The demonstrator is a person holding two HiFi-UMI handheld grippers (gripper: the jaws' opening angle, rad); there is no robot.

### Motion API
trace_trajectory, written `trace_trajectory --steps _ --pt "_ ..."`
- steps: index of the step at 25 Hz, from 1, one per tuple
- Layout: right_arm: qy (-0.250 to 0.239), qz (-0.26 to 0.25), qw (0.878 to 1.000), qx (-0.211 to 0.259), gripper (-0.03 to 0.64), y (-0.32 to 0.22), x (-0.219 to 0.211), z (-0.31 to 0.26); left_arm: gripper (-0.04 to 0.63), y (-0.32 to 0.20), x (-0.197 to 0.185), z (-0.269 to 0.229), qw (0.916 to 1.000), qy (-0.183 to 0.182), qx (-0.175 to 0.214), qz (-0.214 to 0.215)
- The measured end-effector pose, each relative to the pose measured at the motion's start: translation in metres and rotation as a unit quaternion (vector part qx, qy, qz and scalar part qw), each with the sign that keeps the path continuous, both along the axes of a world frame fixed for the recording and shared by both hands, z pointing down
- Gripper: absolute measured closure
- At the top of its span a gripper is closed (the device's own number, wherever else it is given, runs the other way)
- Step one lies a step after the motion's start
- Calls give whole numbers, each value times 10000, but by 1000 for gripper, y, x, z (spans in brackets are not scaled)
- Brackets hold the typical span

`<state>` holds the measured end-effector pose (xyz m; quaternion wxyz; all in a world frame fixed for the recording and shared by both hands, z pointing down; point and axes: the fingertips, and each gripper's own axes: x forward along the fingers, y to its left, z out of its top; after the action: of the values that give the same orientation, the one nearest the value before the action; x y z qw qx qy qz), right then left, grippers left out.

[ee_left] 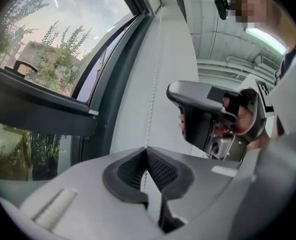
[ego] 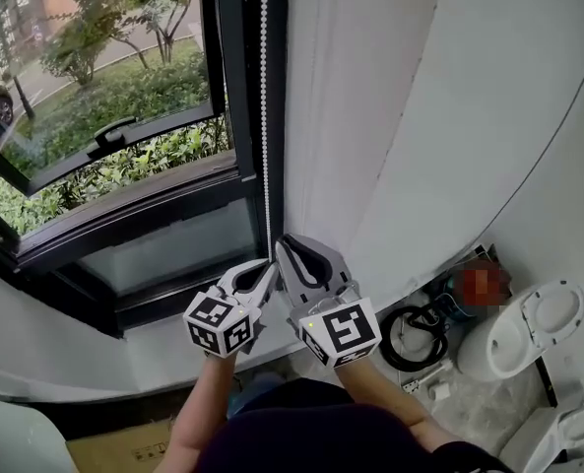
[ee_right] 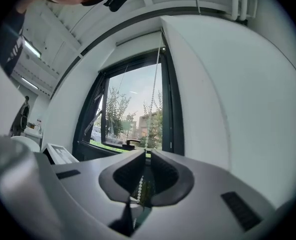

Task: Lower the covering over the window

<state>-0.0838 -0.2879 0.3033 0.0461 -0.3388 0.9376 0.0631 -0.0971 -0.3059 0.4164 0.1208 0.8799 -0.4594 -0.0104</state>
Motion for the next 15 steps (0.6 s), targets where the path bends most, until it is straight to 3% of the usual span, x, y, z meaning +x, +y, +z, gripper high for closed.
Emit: trace_trajectory --steps 4,15 --pt "8 -187 9998 -105 603 7 -1 8 584 16 7 23 9994 199 -300 -7" --pt "24 -306 9988 -393 603 26 -5 20 584 48 18 61 9979 33 -642 122"
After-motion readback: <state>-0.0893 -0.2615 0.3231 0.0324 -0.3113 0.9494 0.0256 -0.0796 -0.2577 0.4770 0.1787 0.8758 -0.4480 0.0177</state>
